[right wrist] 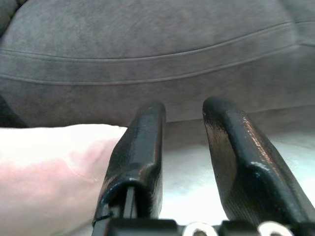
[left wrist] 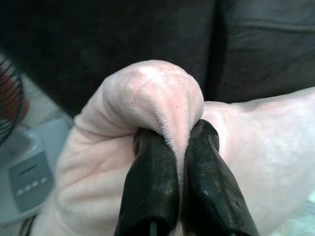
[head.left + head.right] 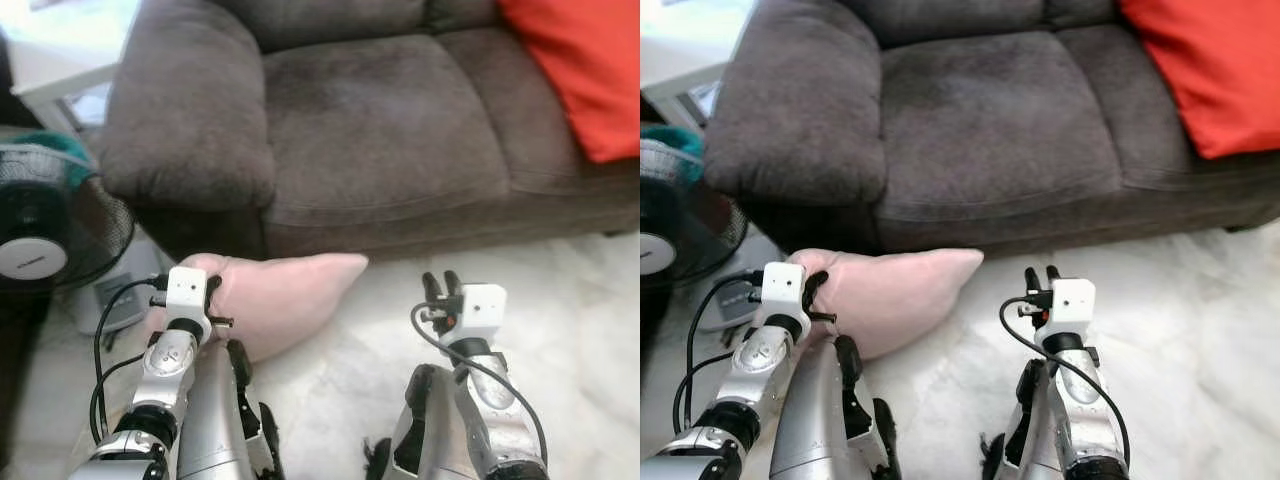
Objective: Move the pillow to the sofa from floor
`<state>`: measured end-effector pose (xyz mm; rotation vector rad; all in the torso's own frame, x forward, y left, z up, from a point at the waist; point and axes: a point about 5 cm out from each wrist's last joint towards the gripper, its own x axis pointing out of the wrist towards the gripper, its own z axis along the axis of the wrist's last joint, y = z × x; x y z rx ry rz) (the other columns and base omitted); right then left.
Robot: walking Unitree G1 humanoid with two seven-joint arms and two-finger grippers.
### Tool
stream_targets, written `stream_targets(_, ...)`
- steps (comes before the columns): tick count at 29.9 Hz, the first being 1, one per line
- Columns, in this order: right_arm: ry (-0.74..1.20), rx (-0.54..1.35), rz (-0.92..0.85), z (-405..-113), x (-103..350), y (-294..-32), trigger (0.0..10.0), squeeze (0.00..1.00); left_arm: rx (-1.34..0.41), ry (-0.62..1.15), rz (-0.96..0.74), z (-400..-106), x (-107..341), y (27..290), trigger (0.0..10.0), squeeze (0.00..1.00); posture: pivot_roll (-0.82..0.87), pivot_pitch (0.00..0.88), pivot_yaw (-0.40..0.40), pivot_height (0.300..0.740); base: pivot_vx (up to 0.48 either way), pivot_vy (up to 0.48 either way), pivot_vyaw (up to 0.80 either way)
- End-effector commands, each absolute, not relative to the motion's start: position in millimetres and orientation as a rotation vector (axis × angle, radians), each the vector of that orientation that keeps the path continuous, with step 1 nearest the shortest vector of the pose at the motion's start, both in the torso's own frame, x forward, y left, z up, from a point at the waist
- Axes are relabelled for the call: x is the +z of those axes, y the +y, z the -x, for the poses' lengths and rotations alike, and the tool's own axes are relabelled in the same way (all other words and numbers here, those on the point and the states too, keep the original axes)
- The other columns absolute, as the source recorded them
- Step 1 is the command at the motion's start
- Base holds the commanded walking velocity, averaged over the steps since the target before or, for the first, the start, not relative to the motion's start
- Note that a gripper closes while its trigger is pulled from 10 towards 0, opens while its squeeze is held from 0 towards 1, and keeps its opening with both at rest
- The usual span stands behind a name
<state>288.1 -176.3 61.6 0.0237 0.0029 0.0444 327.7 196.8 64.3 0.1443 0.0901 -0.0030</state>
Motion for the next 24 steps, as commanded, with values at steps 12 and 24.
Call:
stream_targets(12,0.007,0.024,-0.051,-291.9,57.8,-175.8,10.0,0.0,0.012,-0.041,-0.18,-337.8,93.6,204.1,10.0,0.0,0.16,0.111,0.043,0.497,0.0,0.0,0.0)
stream_targets(24,-0.004,0.018,-0.063,-293.1,57.9,-175.7,10.0,0.0,-0.031,-0.102,-0.197,-338.7,103.2,192.9,10.0,0.0,0.14,0.074,0.041,0.497,-0.06,0.0,0.0)
